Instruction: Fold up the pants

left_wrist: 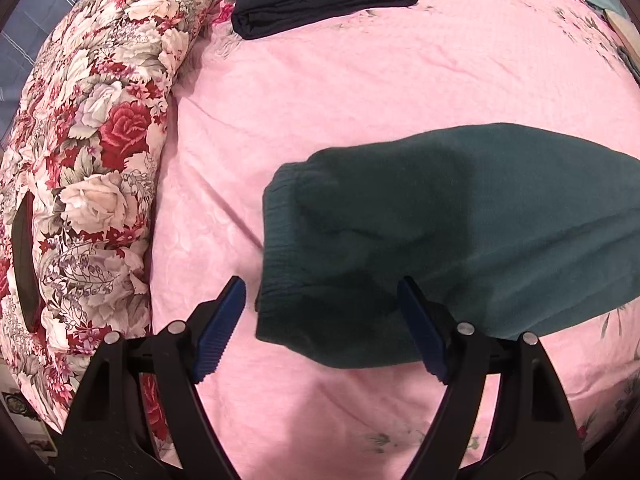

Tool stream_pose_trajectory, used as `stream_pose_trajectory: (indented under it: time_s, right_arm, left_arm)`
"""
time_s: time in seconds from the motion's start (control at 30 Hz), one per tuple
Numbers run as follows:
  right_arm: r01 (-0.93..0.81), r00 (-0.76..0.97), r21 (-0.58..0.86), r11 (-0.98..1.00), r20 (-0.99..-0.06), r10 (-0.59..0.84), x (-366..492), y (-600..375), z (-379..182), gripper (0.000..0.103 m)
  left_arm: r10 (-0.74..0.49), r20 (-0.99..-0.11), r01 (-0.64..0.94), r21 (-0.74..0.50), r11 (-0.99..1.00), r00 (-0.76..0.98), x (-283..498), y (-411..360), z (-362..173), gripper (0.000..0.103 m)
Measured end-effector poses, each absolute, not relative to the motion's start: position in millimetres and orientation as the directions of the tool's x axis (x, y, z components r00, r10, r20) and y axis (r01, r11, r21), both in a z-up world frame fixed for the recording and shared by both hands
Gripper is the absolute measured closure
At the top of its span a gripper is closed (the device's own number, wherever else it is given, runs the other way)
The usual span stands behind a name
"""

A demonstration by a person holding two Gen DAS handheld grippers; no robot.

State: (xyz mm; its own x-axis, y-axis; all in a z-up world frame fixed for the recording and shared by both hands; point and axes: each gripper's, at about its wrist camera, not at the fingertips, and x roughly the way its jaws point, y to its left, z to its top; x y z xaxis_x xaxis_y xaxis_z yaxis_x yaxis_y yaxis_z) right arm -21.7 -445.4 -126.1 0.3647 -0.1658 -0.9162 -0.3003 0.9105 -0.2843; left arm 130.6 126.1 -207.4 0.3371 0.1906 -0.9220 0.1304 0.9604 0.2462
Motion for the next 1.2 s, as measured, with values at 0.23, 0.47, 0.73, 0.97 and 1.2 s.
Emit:
stream_pose_trajectory:
  time_s: [0.23,0.47,0.73,0.97,1.2]
  right_arm:
    - [-0.372,0.194,-0.497,0.784,-0.867,-0.458,-42.7,-443.8,-195.0,0.092]
    - [-0.357,0.561,-0.297,0.885,-0.826,-0.051,-1.4,-303.3,-93.0,0.091]
    - [-0.708,0.482,-0.169,0.686,-0.825,0.295,57.7,-99.2,-171.4,0.091]
    - [-0.768,0.383,-0.175,0.617,-0.896,0.223,72.9,-76.0,-206.3,0.091]
    - [-0.785,0.354,-0.179,0.593,-0.915,0.194,69.2,-70.1,-208.6,0.076]
  left_arm:
    - [0.182,-0.925,0.145,0.241,0.96,0.333,126.5,139.6,-205.7,0.021]
    - [0.13,-0.916,0.115,0.186,0.976,0.38,118.2,159.4,-195.3,0.018]
    - [0.06,-0.912,0.22,0.161,0.962,0.405,114.5,146.3,-209.5,0.018]
    - [0.007,-0.903,0.28,0.14,0.95,0.429,112.0,140.4,-208.3,0.018]
    - [-0.023,-0.901,0.302,0.121,0.945,0.433,111.8,135.8,-208.6,0.017]
